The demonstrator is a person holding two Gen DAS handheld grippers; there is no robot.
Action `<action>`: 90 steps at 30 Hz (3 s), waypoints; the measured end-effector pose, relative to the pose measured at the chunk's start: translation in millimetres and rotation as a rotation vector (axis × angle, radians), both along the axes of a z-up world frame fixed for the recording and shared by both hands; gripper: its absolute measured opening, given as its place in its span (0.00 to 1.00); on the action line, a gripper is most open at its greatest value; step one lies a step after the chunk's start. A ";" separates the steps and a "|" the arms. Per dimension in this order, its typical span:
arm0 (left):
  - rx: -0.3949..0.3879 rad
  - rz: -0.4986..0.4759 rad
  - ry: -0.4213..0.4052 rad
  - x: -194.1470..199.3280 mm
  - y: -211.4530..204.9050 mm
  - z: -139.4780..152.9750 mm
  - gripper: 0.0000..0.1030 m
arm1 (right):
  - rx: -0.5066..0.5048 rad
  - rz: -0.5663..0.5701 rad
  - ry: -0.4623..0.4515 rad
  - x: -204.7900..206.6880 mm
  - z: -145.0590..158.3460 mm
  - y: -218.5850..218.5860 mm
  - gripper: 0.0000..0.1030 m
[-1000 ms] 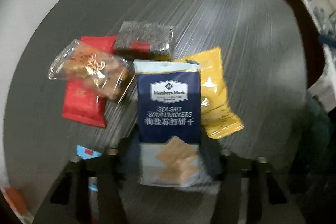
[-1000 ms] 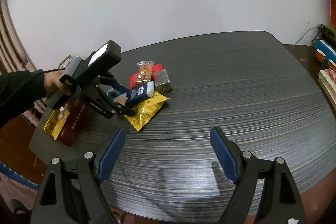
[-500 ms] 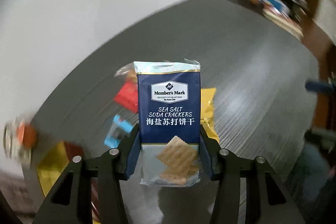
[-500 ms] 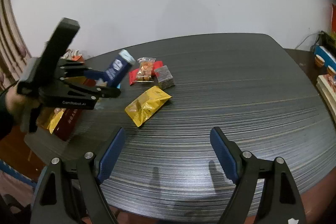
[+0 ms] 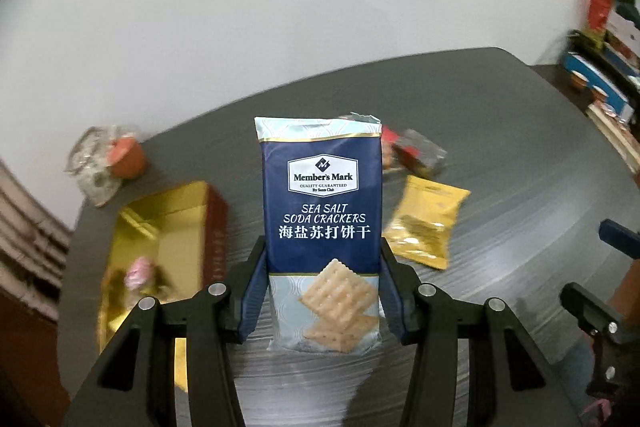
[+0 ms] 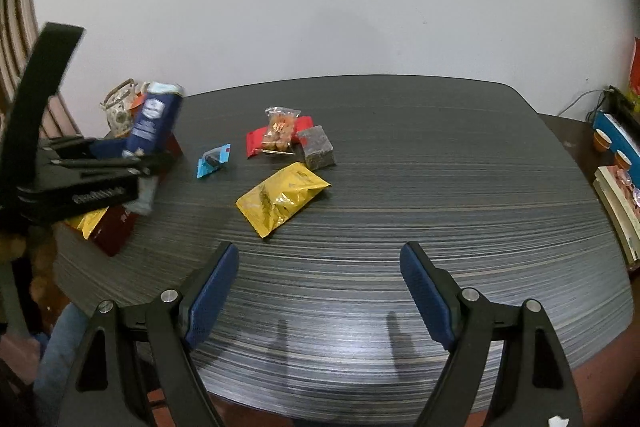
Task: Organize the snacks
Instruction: 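Carry the cracker pack into the gold tin and open the left tool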
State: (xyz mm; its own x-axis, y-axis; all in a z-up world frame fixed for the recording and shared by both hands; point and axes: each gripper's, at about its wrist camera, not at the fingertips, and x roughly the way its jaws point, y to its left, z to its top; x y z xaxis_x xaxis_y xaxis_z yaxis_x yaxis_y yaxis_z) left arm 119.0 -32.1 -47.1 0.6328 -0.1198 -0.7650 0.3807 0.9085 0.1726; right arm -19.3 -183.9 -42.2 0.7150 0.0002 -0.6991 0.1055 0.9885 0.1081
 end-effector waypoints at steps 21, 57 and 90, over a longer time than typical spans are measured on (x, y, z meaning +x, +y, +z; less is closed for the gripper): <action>0.049 0.199 -0.049 24.9 85.4 25.2 0.49 | -0.050 0.070 0.000 -5.5 -1.7 20.3 0.78; -0.088 0.385 0.199 111.4 190.4 -12.8 0.49 | -0.053 0.090 0.026 -8.3 -7.2 31.5 0.78; 0.000 0.406 0.278 147.1 167.2 -61.8 0.49 | -0.058 0.089 0.073 -0.9 -22.1 30.1 0.78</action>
